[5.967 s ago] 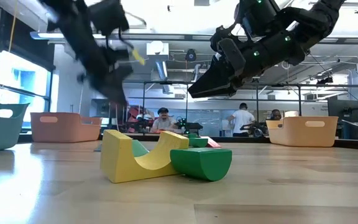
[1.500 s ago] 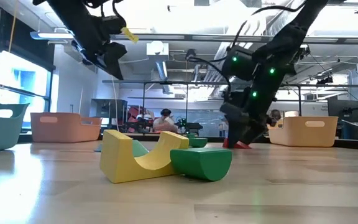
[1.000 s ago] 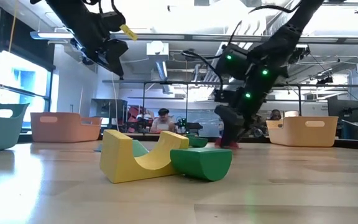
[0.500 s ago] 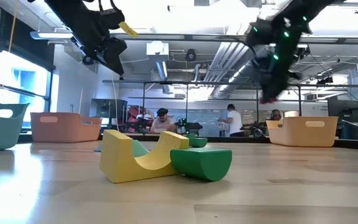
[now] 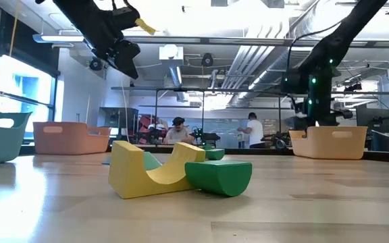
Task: Sort blocks by size
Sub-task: Put the red triangular block into the yellow bin, then put the red half circle block into the orange bin
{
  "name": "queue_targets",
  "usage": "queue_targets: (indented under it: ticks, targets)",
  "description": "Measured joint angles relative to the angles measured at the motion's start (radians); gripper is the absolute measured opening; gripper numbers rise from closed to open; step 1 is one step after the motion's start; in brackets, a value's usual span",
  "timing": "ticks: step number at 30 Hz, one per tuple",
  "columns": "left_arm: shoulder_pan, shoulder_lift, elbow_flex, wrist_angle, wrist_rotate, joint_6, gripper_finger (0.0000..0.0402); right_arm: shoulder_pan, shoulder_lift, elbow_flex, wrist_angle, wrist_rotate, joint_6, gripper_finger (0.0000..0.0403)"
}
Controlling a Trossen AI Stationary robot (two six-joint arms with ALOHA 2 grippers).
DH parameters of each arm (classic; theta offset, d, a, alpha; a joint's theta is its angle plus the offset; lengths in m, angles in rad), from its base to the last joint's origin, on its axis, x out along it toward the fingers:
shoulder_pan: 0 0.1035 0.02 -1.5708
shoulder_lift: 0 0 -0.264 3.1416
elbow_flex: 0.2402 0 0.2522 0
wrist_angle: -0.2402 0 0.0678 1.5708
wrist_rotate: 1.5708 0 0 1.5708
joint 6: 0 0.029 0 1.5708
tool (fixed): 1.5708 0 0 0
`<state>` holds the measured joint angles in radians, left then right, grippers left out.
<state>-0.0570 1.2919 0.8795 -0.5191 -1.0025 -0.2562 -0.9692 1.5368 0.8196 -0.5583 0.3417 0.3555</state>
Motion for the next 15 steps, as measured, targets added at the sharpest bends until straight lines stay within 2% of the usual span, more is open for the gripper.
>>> queue_targets:
  ticks: [2,5,7,9,15]
  targets:
    - [0.0,0.0,0.0,0.018,0.008,0.018,0.0201,0.003,0.013,0.017,-0.004,-0.012,-0.045,0.0144]
    - [0.0,0.0,0.0,0.027,0.011,0.028,0.0201,0.014,0.011,0.051,-0.079,-0.057,-0.104,0.0213]
    - [0.0,0.0,0.0,0.026,0.026,0.026,0.0201,0.016,0.0,0.082,-0.119,-0.027,-0.118,0.0254]
    - [0.0,0.0,0.0,0.026,0.033,0.026,0.0201,0.015,-0.02,0.112,-0.165,0.055,-0.086,0.0283]
    - [-0.003,0.0,0.0,0.025,0.034,0.023,0.0201,0.08,-0.113,0.092,-0.114,0.088,-0.068,0.0308]
